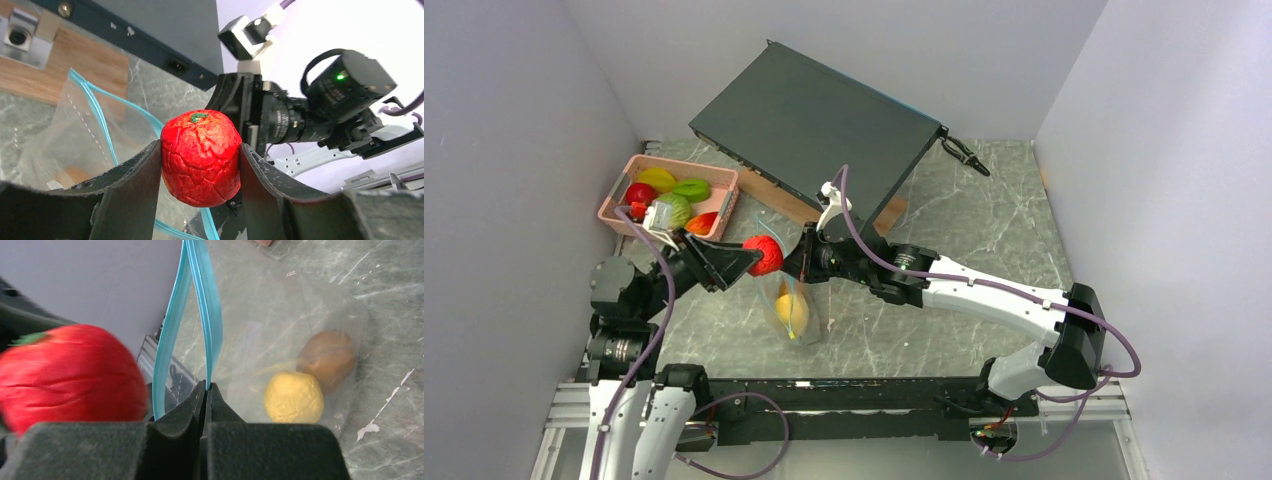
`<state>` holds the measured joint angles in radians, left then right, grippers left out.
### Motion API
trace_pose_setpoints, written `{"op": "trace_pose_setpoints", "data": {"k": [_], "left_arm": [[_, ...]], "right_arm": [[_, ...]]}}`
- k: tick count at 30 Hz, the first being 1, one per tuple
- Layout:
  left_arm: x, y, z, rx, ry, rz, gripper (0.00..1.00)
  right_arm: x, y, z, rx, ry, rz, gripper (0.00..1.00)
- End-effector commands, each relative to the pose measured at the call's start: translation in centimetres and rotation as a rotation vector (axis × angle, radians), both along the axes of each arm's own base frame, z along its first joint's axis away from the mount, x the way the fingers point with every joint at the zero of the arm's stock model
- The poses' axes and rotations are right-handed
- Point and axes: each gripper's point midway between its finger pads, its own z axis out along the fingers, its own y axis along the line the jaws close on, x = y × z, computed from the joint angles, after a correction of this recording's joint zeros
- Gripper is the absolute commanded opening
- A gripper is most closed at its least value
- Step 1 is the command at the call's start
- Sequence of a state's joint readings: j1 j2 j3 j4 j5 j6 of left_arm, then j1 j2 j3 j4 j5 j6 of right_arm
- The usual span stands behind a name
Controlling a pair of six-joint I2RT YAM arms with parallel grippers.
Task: Place the food in the zip-top bag and seal the zipper
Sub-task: Place the fake fruit in the zipper food storage bag.
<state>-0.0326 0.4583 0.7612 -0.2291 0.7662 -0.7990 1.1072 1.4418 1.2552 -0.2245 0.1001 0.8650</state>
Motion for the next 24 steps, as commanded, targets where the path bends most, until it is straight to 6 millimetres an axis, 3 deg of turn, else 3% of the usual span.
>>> {"op": "trace_pose_setpoints", "data": {"k": [1, 8, 15, 19, 24], "left_arm": [[1.3, -0.5, -3.1, 0.009, 0.096, -0.003, 0.35], [2.6, 0.2, -6.0, 0.075, 0.154, 0.081, 0.39], [3.0, 0.6, -7.5, 0.150, 0.198, 0.088, 0.75], [3.1, 0.6, -7.4, 0.170, 0.214, 0.081, 0.98], [3.0, 0.9, -5.8, 0.188, 0.169, 0.096, 0.98]], "right_arm": [[0.5, 0.1, 3.8, 0.102, -0.048, -0.019, 0.00], [0.5, -0.6, 4.4, 0.116, -0.061, -0.037, 0.00], [0.1, -0.2, 4.2, 0.111, -0.051, -0.011, 0.00], [0.1, -0.2, 4.1, 0.107, -0.050, -0.008, 0.00], [0.1, -0.1, 3.8, 0.101, -0.043, -0.007, 0.00]]}}
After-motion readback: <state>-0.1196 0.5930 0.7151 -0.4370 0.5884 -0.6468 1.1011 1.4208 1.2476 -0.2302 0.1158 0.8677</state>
